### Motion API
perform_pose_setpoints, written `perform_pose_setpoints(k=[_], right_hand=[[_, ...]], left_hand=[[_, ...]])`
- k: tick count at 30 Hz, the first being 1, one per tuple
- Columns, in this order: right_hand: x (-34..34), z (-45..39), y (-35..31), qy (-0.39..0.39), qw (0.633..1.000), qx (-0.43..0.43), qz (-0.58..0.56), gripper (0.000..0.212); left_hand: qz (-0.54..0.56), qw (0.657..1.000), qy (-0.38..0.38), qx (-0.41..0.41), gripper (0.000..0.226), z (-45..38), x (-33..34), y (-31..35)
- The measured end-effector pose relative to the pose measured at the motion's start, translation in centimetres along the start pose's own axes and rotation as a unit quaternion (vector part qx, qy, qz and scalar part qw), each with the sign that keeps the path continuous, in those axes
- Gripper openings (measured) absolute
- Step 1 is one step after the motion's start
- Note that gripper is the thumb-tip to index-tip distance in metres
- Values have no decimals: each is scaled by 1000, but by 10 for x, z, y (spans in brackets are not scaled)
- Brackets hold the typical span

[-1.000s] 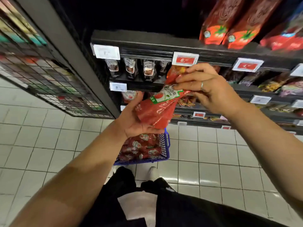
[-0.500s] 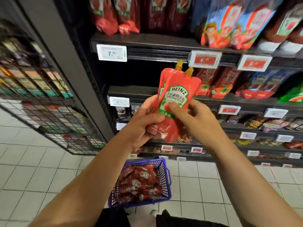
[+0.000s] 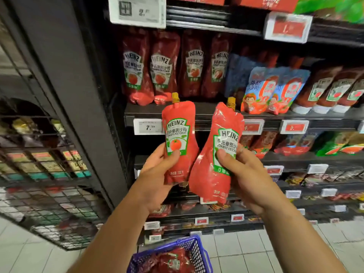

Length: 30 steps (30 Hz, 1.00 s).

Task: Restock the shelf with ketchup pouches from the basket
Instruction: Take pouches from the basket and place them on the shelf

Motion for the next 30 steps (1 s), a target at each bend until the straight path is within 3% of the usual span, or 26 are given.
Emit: perform_pose_setpoints(k=[3, 10, 21, 25, 30], right_hand=[[-9, -8, -9, 33, 999, 3, -37, 36], [-33, -44, -44, 60, 998, -21, -5, 34], [-66, -103, -75, 30, 999, -24, 16, 14], [-69, -122, -81, 61, 996, -49, 50, 19], [-66, -143, -91, 73, 987, -68, 126, 34]], left_hand=[[-28, 999, 3, 24, 52, -9, 0, 23], [-155, 981, 7, 112, 46, -51, 34, 83], [-299, 921, 124, 217, 37, -128, 54, 116], [-347, 892, 190, 218, 42, -142, 48, 113], [-401, 866, 202, 220, 37, -146, 52, 107]])
Point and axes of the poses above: each hand's wrist, its own z-axis away from the middle knuckle, its own x-axis out of the palm, y = z × x, the point moved 9 cm from there along -z, towards the middle knuckle, and after that the axes turned 3 degrees about z, right-handed, at the moved point
